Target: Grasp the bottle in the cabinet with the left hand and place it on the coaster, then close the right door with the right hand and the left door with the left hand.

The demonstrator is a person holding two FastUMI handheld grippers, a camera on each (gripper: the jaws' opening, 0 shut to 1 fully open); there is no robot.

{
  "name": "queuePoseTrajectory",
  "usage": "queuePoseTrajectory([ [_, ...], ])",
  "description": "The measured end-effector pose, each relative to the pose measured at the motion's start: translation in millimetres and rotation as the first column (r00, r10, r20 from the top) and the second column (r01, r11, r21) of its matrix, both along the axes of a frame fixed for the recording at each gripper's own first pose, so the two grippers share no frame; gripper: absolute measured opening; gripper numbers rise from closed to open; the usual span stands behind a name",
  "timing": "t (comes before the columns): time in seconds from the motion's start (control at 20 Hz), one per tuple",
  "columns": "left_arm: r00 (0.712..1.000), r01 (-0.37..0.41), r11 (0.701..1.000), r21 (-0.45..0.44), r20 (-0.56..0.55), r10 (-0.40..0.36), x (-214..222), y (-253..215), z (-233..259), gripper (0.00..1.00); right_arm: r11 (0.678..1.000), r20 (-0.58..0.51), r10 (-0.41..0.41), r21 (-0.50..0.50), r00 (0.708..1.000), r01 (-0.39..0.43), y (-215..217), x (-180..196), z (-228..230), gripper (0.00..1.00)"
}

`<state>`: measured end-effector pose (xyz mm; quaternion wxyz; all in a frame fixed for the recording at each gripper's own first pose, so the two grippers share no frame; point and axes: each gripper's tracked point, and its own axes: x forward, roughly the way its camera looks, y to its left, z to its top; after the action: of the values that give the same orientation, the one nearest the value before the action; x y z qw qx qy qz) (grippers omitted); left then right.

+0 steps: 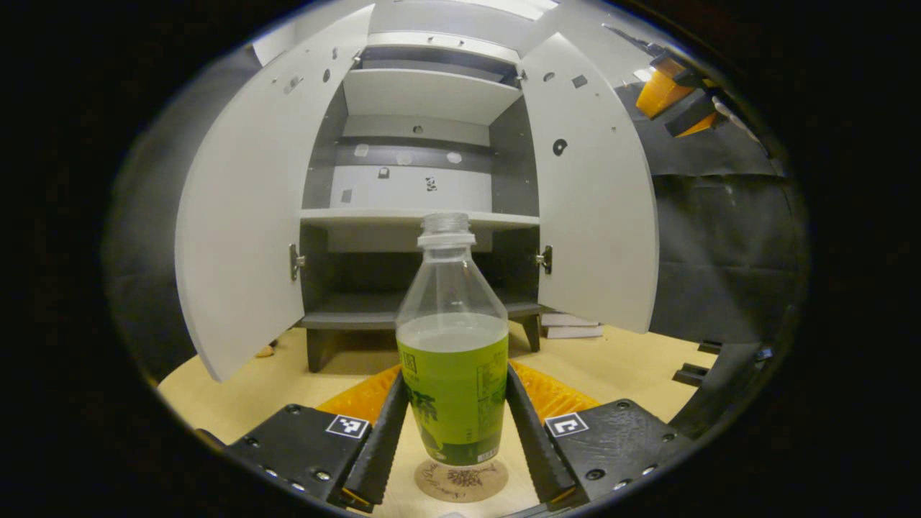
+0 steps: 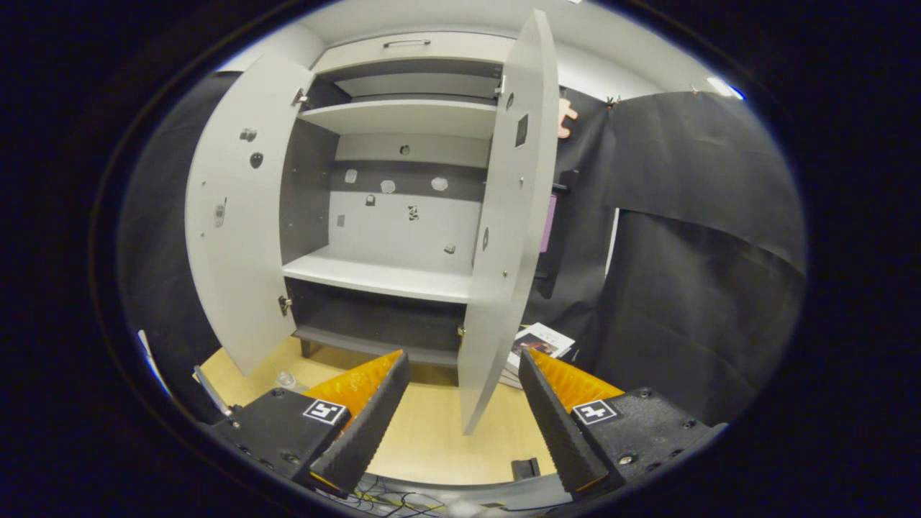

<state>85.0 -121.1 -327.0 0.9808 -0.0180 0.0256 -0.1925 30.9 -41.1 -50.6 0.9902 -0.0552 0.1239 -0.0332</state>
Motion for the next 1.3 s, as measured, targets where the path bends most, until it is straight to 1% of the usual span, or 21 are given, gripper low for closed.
queuePoseTrajectory([
  [0.05,1.0,0.014,1.0,0.005,-0.014,-0.014,0,-1,-9,0.74,1.0,-0.003,0.004,0.0,1.0,-0.004,2,1,0,1.0],
  [0.15,0.999,0.019,1.0,0.008,-0.03,-0.018,-1,0,-25,0.74,1.0,-0.002,0.009,0.002,1.0,-0.009,6,3,3,0.99],
  [0.2,0.999,0.018,1.0,0.021,-0.034,-0.017,-2,0,-31,0.78,1.0,-0.002,0.015,0.002,1.0,-0.015,8,4,4,0.99],
  [0.25,0.999,0.017,0.999,0.033,-0.039,-0.015,0,2,-35,0.74,1.0,-0.002,0.021,-0.001,1.0,-0.021,11,5,4,0.99],
  [0.35,0.999,0.024,0.999,0.031,-0.031,-0.023,-3,2,-40,0.74,1.0,0.002,0.029,-0.009,1.0,-0.029,15,6,6,1.0],
  [0.4,1.0,0.025,0.999,0.033,-0.008,-0.025,-4,1,-38,0.79,0.999,0.003,0.032,-0.011,0.999,-0.032,16,6,7,1.0],
  [0.45,1.0,0.031,0.999,0.037,-0.004,-0.031,-4,1,-40,0.72,0.999,0.002,0.037,-0.012,0.999,-0.037,17,6,7,1.0],
  [0.5,0.999,0.037,0.999,0.031,0.001,-0.037,-4,-1,-40,0.76,0.999,0.002,0.039,-0.015,0.999,-0.039,19,7,7,1.0],
  [0.65,0.999,0.02,0.999,0.029,-0.031,-0.02,-5,2,-46,0.81,0.999,-0.003,0.045,-0.021,0.999,-0.045,19,6,5,1.0],
  [0.7,0.999,0.008,0.999,0.031,-0.036,-0.007,-6,5,-45,0.9,0.999,-0.007,0.047,-0.022,0.999,-0.047,20,6,4,0.99],
  [0.75,0.999,0.002,0.999,0.034,-0.032,-0.001,-6,6,-41,0.99,0.999,-0.008,0.046,-0.023,0.999,-0.046,19,6,3,0.99],
  [0.95,1.0,-0.007,0.999,0.034,0.024,0.006,-3,8,-3,0.99,0.999,-0.009,0.044,-0.014,0.999,-0.044,18,5,3,0.99],
  [1.1,0.997,0.0,1.0,0.0,0.078,0.0,-2,4,41,1.0,0.999,0.011,0.045,0.005,0.999,-0.045,18,1,9,0.99],
  [1.2,0.994,-0.009,1.0,0.0,0.105,0.009,1,3,73,0.99,0.999,0.028,0.045,0.014,0.999,-0.045,17,-5,12,0.99],
  [1.3,0.992,-0.011,1.0,-0.01,0.128,0.012,2,1,107,1.0,0.998,0.046,0.047,0.032,0.998,-0.049,17,-8,17,0.99],
])
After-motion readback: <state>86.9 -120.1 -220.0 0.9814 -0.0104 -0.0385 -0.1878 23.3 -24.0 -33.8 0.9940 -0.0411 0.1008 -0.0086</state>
